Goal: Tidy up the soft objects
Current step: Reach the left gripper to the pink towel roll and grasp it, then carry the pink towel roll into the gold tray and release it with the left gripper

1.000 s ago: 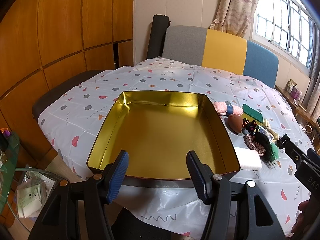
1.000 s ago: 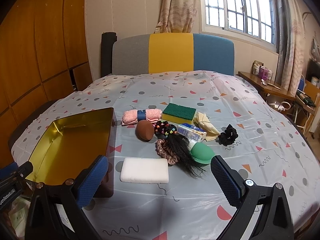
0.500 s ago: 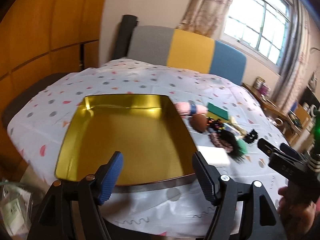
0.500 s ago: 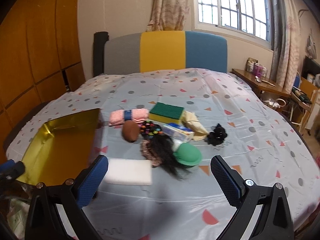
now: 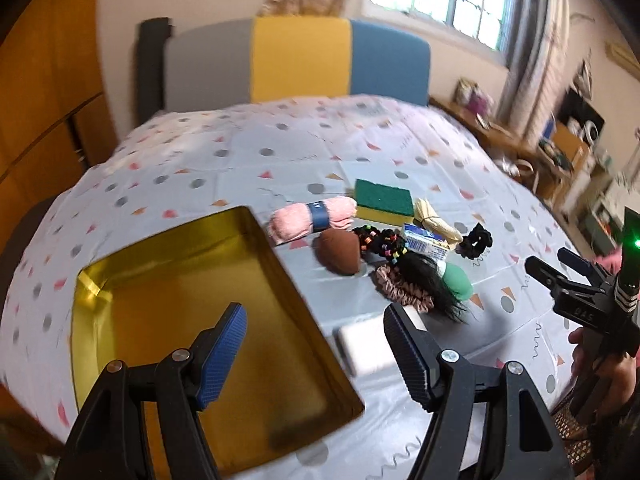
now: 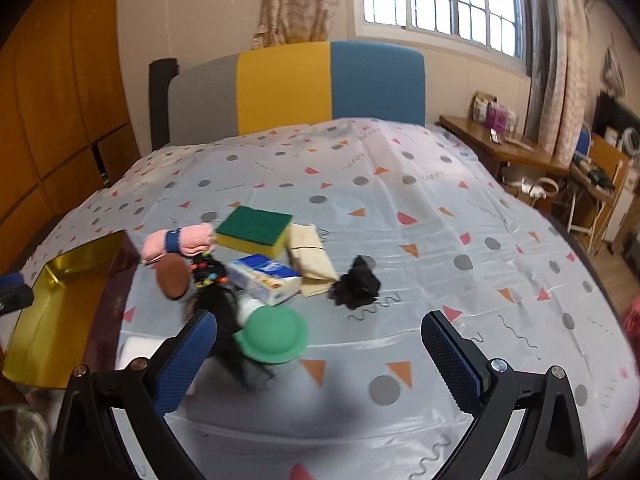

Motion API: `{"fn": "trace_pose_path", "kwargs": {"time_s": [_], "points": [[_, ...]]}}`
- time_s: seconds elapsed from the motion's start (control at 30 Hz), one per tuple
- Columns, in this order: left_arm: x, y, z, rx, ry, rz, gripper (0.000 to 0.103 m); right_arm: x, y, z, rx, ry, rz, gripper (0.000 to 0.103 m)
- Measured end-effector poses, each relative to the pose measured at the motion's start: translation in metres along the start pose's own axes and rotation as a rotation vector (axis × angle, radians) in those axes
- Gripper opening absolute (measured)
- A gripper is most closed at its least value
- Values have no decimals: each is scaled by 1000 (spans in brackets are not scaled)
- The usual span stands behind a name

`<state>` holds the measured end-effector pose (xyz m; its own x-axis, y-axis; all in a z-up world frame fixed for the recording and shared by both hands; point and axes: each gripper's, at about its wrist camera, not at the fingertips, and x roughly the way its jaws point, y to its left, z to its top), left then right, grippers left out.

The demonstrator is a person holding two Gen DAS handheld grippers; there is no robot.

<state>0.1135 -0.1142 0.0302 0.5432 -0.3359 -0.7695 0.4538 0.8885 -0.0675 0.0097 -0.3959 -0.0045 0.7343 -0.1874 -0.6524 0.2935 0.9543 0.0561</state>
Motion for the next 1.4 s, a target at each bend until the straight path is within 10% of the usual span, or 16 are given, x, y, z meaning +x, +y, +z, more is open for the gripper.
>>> {"fn": "trace_pose_path", "kwargs": {"time_s": [0.63,0.97,1.4], "points": [[187,-26,102,491,249,109,62,28,-44,0,164,46,78,103],[246,-37,105,603,386,29,55,36,-47,-1,189,85,96,103],[213,1,112,214,282,-85,44,38,-53,-2,205,90,55,103]]}}
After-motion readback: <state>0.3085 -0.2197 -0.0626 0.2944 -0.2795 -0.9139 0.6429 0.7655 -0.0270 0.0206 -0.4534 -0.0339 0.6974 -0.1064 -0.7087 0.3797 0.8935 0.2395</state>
